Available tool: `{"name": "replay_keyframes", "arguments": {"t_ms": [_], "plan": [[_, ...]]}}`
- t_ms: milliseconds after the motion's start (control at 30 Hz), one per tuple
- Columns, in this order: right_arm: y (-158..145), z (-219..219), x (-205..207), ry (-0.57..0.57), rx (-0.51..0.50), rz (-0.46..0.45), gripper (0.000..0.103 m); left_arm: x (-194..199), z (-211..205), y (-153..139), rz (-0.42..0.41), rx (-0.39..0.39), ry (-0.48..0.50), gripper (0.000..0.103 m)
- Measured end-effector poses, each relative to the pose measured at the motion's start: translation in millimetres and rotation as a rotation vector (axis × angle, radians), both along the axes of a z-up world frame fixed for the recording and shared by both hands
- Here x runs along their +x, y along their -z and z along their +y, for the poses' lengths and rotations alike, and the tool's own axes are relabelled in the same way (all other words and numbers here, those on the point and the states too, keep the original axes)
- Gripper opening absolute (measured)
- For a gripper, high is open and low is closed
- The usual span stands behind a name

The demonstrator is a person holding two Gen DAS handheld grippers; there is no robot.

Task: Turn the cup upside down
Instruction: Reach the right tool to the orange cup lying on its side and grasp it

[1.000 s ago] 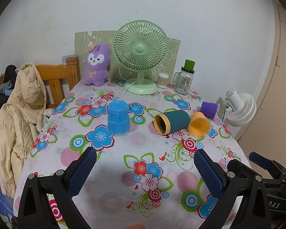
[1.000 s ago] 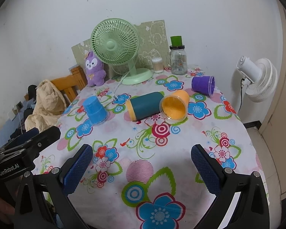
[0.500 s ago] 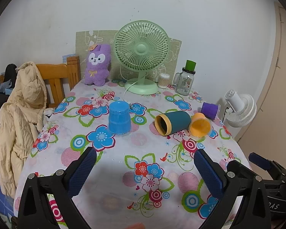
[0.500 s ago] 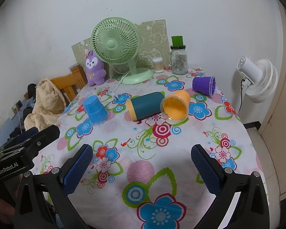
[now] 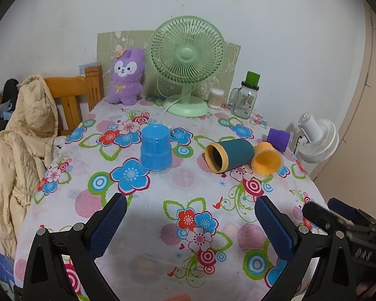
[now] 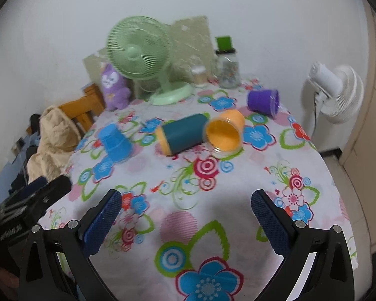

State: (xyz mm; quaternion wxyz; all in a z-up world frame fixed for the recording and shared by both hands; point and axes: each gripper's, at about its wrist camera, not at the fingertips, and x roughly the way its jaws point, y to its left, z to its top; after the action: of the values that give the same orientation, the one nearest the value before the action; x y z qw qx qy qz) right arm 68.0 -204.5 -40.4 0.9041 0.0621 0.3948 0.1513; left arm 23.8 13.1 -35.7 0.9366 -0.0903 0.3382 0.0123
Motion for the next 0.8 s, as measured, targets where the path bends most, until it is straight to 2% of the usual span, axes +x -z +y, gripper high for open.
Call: {"name": "replay_keyframes", "arguments": {"t_ms": [167, 300, 633, 800], "plan": [[5.6, -16.4, 41.8, 0.089, 0.030, 0.075, 0.103, 34.4, -5.2, 3.3, 0.024, 0.009, 0.036, 0.103], [6.4, -25.9, 81.6, 0.152, -0.014, 0.098, 0.103, 69.7, -9.6, 8.1, 0.058, 0.005, 0.059, 0.103], [22.0, -28.9, 159.8, 0.161, -0.023, 0.178, 0.103, 132.2, -31.9, 16.4, 0.098, 0.013, 0.118, 0.103], [40.6, -31.9, 196.7, 0.177, 0.012, 0.259, 0.103, 151.2, -40.4, 22.8, 0.114, 0.031, 0.137, 0.103]]}}
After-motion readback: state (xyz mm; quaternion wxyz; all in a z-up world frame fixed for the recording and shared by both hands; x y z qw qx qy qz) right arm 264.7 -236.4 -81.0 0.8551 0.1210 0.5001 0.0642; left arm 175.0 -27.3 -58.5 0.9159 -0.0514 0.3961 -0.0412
